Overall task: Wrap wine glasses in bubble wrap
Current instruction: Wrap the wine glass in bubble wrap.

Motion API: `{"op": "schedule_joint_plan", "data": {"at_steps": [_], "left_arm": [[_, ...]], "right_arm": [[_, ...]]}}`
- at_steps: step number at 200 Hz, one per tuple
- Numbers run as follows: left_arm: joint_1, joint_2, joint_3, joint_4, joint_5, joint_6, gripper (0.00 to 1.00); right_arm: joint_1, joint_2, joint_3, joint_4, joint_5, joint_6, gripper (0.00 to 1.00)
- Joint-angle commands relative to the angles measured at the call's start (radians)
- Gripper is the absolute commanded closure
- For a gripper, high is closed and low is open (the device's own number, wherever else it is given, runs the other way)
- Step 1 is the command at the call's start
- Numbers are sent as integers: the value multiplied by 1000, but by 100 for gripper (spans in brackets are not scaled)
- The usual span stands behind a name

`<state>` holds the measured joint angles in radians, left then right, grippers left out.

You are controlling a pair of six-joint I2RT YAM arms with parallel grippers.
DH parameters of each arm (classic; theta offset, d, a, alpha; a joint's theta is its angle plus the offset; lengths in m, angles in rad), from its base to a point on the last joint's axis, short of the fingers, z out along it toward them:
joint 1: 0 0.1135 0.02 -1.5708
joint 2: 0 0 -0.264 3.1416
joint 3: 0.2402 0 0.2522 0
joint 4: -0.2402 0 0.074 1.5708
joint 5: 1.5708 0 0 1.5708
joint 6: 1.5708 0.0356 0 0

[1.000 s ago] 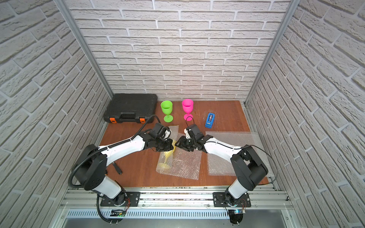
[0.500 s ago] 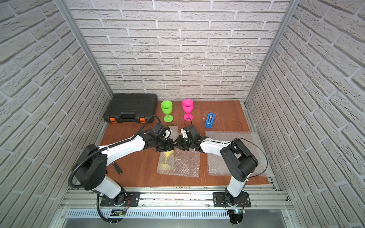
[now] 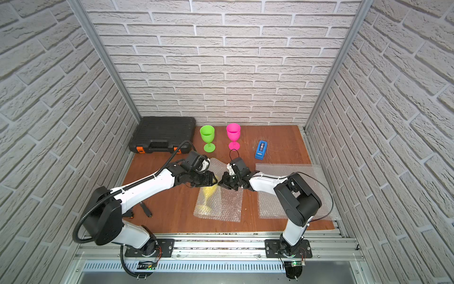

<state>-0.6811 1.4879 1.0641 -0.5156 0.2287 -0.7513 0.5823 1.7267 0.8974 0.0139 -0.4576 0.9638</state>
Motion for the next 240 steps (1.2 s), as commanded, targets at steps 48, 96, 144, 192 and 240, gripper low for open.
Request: {"op": "schedule_joint_plan", "data": {"at_steps": [48,96,144,192,240], "left_arm": [[3,91,128,-217,-161,47,2],[-10,209,188,-201,-129,57,2],[-27,270,199,-161,-87,47,2],[-33,311,177,-123,-71,29,2],[-23,299,106,-33,-53,-4,9]], "right_arm": [[-6,-9,0,-69,13,-60,97],[-21,-13,-8,-95,19,-80,97],[-28,-14,-9,-121,19,-100,97],[-38,-24,-5,-161,42,-121,97],[-38,-60,38,-316,134,-190,97]]}}
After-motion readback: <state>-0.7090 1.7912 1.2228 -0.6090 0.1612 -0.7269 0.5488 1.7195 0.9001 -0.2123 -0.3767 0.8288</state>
